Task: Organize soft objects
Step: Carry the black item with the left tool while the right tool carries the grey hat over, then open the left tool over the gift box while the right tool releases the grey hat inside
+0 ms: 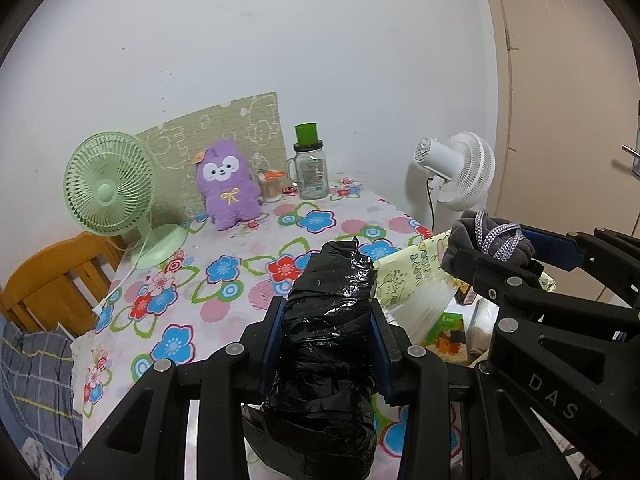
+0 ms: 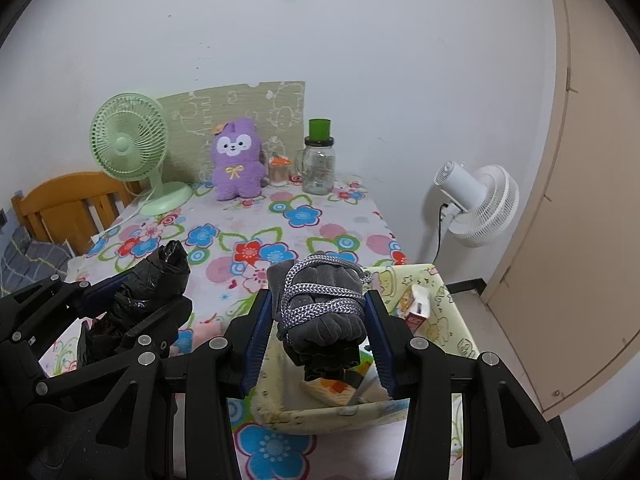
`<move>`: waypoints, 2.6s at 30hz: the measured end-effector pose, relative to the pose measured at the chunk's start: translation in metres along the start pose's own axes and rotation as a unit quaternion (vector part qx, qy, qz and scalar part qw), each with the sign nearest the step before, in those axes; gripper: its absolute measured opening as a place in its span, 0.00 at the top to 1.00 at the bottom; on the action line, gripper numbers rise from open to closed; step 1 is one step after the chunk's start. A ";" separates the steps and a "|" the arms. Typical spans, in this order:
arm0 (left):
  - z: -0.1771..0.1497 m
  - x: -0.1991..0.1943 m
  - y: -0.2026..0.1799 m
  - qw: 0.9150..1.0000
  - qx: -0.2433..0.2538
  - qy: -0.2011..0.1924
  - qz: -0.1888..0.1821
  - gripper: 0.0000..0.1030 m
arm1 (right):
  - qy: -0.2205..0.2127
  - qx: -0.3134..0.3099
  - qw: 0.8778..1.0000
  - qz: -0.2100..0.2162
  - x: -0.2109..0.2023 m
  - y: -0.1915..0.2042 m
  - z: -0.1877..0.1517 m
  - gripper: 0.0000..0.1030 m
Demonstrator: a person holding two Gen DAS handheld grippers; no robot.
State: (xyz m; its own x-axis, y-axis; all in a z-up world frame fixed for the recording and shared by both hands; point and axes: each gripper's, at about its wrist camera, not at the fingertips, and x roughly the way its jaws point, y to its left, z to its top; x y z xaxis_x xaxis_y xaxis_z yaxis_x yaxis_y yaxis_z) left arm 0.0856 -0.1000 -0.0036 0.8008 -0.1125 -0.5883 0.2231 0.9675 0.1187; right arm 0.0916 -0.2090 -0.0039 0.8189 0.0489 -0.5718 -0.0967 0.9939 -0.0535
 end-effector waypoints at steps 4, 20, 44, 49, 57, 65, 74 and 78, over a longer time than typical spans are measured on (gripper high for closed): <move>0.004 0.009 -0.010 1.000 0.006 0.002 -0.004 0.61 | 0.002 0.007 1.000 -0.002 0.006 -0.012 0.000 0.52; 0.013 0.043 -0.051 0.999 0.031 0.021 -0.032 0.61 | 0.025 0.035 0.999 -0.023 0.030 -0.061 -0.006 0.52; 0.017 0.100 -0.094 0.993 0.061 0.062 -0.080 0.51 | 0.069 0.057 0.995 -0.048 0.075 -0.104 -0.017 0.52; 0.016 0.101 -0.095 0.993 0.059 0.064 -0.084 0.29 | 0.073 0.062 0.995 -0.039 0.082 -0.106 -0.018 0.51; 0.013 0.100 -0.093 0.993 0.062 0.070 -0.076 0.22 | 0.077 0.056 0.995 -0.015 0.087 -0.098 -0.020 0.30; 0.011 0.090 -0.085 0.994 0.057 0.062 -0.071 0.12 | 0.064 0.057 0.996 -0.017 0.078 -0.093 -0.020 0.20; 0.007 0.072 -0.070 0.996 0.042 0.049 -0.067 0.11 | 0.054 0.058 0.997 -0.013 0.063 -0.079 -0.019 0.20; 0.006 0.062 -0.065 0.996 0.040 0.043 -0.072 0.11 | 0.042 0.054 0.997 -0.019 0.052 -0.070 -0.018 0.20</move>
State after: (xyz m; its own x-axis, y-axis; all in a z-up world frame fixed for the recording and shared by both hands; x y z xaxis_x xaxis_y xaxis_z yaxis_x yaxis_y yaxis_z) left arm 0.1240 -0.1715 -0.0428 0.7072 -0.2258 -0.6700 0.3783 0.9214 0.0889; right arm 0.1309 -0.2780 -0.0446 0.7700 0.0062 -0.6380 -0.0007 1.0000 0.0090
